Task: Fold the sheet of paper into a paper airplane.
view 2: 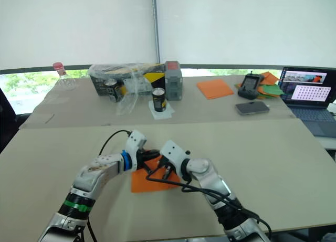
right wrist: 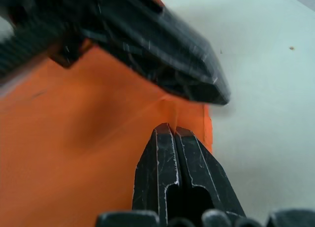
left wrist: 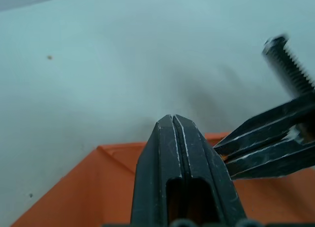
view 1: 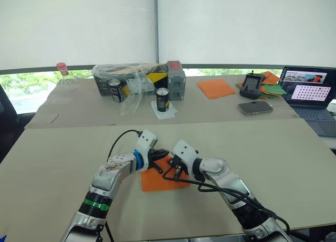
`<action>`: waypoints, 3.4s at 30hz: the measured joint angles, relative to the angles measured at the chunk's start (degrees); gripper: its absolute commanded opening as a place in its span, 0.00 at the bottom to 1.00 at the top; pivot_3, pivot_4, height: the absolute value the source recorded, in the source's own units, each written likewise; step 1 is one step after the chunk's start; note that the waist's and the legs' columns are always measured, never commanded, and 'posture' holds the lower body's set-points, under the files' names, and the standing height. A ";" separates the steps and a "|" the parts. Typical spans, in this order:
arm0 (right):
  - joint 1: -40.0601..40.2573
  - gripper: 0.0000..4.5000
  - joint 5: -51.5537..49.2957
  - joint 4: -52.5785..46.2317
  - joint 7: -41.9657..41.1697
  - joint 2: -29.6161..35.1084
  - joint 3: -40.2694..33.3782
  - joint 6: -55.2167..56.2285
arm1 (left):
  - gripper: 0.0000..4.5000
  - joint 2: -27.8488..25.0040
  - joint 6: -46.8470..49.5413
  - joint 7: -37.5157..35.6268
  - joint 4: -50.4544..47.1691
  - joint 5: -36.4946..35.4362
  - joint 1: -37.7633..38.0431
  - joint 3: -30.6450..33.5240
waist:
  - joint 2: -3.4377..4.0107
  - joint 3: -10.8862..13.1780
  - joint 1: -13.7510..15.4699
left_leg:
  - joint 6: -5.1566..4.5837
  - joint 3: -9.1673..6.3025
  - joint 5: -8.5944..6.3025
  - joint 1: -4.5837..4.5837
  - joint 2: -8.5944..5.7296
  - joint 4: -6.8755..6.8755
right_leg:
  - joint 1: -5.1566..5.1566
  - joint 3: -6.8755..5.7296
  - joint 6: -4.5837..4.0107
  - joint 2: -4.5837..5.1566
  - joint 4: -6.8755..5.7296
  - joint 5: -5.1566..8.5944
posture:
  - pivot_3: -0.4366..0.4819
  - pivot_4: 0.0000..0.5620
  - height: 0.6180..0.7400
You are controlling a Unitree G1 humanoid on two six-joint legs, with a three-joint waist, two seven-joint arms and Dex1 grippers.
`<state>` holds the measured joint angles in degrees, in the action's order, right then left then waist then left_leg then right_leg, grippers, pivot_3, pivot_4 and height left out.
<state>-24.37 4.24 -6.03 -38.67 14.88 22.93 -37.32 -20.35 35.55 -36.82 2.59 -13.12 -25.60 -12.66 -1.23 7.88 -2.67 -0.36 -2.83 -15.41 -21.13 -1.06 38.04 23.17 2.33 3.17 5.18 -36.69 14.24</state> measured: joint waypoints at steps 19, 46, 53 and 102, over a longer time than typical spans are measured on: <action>2.01 0.59 -2.98 -8.61 -5.34 9.31 -0.01 -2.49 | 0.00 0.79 -3.64 -3.22 0.84 4.40 -0.40 -3.13 | -0.07 -0.13 1.15 | 0.00 -0.01 0.00 -0.07 -0.09 0.00 | -0.07 -0.04 0.01 0.08 0.19 0.01 | 0.48 0.27 1.00; 2.97 0.01 -7.72 0.67 1.13 3.45 -7.71 1.59 | 0.00 1.32 -4.74 -3.10 0.75 4.49 0.72 -2.59 | -0.08 -0.12 1.79 | 0.00 0.00 0.00 -0.06 -0.09 0.00 | -0.12 -0.03 0.01 0.10 0.26 0.00 | 0.48 0.27 1.00; 9.60 0.01 -9.16 -5.15 1.21 7.93 -9.83 1.10 | 0.00 1.37 -5.31 -3.21 1.57 4.49 0.69 -2.58 | -0.08 -0.13 2.02 | -0.02 -0.09 -0.01 0.14 -0.10 0.00 | -0.61 -0.12 0.01 0.10 0.57 0.00 | 0.48 0.27 1.00; -3.91 0.00 -4.82 10.43 -5.88 3.62 0.60 10.95 | 0.40 -3.41 31.88 8.52 -22.44 -19.29 10.15 36.79 | -0.08 -0.10 0.20 | -0.05 -0.16 -0.06 0.80 0.02 -0.33 | -0.99 -0.11 0.03 0.02 0.59 0.03 | 0.48 0.27 1.00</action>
<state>-28.29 -0.59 4.40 -44.55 18.50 23.53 -26.37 -23.77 67.43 -28.31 -19.85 -32.41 -15.44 24.13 -1.31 7.78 -2.47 -0.41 -2.99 -15.47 -20.33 -1.04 37.71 22.17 2.22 3.21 5.20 -36.10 14.27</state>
